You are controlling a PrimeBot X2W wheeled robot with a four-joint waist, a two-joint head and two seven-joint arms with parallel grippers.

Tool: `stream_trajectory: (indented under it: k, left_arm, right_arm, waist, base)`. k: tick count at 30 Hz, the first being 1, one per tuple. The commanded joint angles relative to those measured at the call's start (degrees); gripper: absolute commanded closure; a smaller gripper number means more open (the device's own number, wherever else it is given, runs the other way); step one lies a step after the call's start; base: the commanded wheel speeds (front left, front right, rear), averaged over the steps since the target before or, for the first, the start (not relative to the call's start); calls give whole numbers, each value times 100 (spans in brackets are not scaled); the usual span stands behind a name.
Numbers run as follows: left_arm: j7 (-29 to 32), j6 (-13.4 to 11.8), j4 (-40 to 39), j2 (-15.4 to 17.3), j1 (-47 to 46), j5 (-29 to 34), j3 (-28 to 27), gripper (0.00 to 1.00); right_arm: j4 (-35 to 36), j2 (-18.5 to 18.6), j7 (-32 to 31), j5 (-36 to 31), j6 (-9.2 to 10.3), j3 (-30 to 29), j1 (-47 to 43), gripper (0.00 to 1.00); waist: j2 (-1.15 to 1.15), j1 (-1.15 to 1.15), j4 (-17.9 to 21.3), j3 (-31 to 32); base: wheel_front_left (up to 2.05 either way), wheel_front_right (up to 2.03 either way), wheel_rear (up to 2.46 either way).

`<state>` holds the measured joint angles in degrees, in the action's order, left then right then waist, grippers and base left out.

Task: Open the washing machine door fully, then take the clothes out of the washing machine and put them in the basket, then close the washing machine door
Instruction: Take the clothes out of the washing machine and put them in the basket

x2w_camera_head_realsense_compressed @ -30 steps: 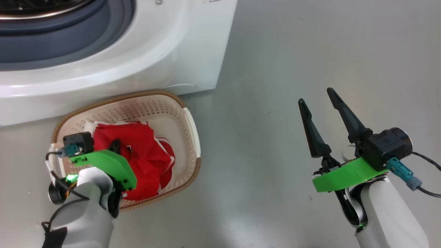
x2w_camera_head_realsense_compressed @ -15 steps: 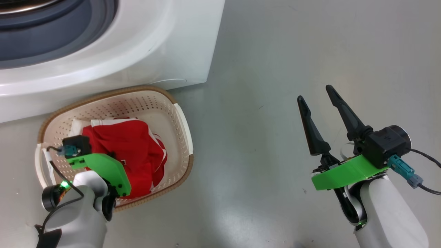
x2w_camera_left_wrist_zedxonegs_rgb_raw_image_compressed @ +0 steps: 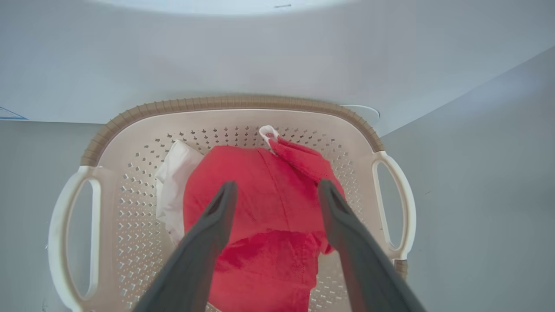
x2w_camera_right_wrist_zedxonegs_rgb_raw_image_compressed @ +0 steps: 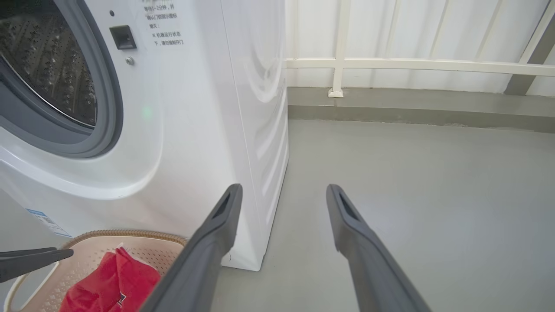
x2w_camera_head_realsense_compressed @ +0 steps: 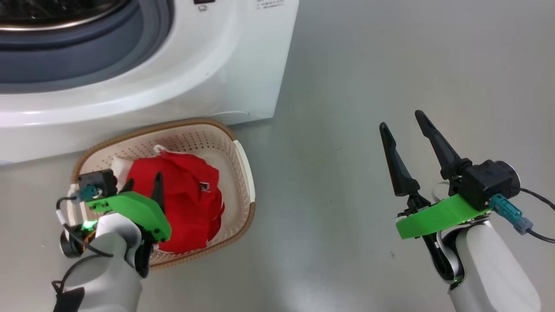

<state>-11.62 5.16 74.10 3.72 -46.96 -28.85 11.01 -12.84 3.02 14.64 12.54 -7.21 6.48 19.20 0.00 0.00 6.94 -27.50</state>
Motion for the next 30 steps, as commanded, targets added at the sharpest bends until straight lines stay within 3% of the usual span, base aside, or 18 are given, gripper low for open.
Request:
stream_trajectory:
  k: [1, 8, 30]
  left_arm:
    - [-127, 45, -112, 140, 91, -33, -102, 0]
    - [-331, 109, -709, 87, 309, 11, -102, 0]
    - [-337, -297, -5262, -17, 2560, 1051, -924, 0]
  right_arm:
    - [107, -14, 36, -11, -28, 96, 2, 0]
    - [47, -14, 36, -43, -28, -6, -79, 0]
    - [63, -14, 36, -99, -28, -276, -432, 0]
  waist:
    - [0, 0, -71, 132]
    - [0, 0, -193, 453]
    - [0, 0, -514, 1443]
  base:
    - [0, 0, 0]
    - [0, 0, 0]
    - [0, 0, 0]
